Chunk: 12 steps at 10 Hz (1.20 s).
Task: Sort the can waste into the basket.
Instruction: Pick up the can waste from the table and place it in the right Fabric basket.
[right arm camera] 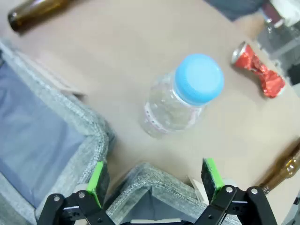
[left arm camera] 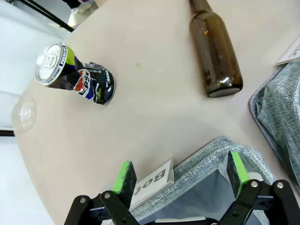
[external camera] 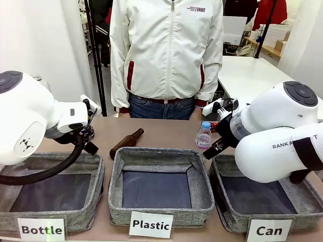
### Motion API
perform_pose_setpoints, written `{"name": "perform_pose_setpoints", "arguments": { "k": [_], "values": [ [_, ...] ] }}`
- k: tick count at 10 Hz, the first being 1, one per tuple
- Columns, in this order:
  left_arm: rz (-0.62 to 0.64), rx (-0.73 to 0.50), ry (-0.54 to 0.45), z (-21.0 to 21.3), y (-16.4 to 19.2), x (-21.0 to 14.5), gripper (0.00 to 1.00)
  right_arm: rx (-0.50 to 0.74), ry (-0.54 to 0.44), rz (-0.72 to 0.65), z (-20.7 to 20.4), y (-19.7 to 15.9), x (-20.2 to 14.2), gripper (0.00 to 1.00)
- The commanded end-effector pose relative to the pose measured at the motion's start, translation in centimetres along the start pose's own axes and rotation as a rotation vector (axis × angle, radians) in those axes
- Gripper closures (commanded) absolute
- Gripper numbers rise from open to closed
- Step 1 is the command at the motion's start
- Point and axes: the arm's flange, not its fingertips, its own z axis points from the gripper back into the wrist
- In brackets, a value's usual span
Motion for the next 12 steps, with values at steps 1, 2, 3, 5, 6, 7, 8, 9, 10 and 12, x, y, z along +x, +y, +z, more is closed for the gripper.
{"name": "perform_pose_setpoints", "arguments": {
  "k": [1, 2, 3, 5, 6, 7, 8, 9, 10, 12],
  "values": [
    [0.000, 0.000, 0.000, 0.01, 0.00, 0.00, 0.00, 0.000, 0.000, 0.000, 0.00, 0.00, 0.00, 0.00],
    [0.000, 0.000, 0.000, 0.01, 0.00, 0.00, 0.00, 0.000, 0.000, 0.000, 0.00, 0.00, 0.00, 0.00],
    [0.000, 0.000, 0.000, 0.01, 0.00, 0.00, 0.00, 0.000, 0.000, 0.000, 0.00, 0.00, 0.00, 0.00],
    [0.000, 0.000, 0.000, 0.01, 0.00, 0.00, 0.00, 0.000, 0.000, 0.000, 0.00, 0.00, 0.00, 0.00],
    [0.000, 0.000, 0.000, 0.01, 0.00, 0.00, 0.00, 0.000, 0.000, 0.000, 0.00, 0.00, 0.00, 0.00],
    [0.000, 0.000, 0.000, 0.01, 0.00, 0.00, 0.00, 0.000, 0.000, 0.000, 0.00, 0.00, 0.00, 0.00],
    [0.000, 0.000, 0.000, 0.01, 0.00, 0.00, 0.00, 0.000, 0.000, 0.000, 0.00, 0.00, 0.00, 0.00],
    [0.000, 0.000, 0.000, 0.01, 0.00, 0.00, 0.00, 0.000, 0.000, 0.000, 0.00, 0.00, 0.00, 0.00],
    [0.000, 0.000, 0.000, 0.01, 0.00, 0.00, 0.00, 0.000, 0.000, 0.000, 0.00, 0.00, 0.00, 0.00],
    [0.000, 0.000, 0.000, 0.01, 0.00, 0.00, 0.00, 0.000, 0.000, 0.000, 0.00, 0.00, 0.00, 0.00]
  ]
}}
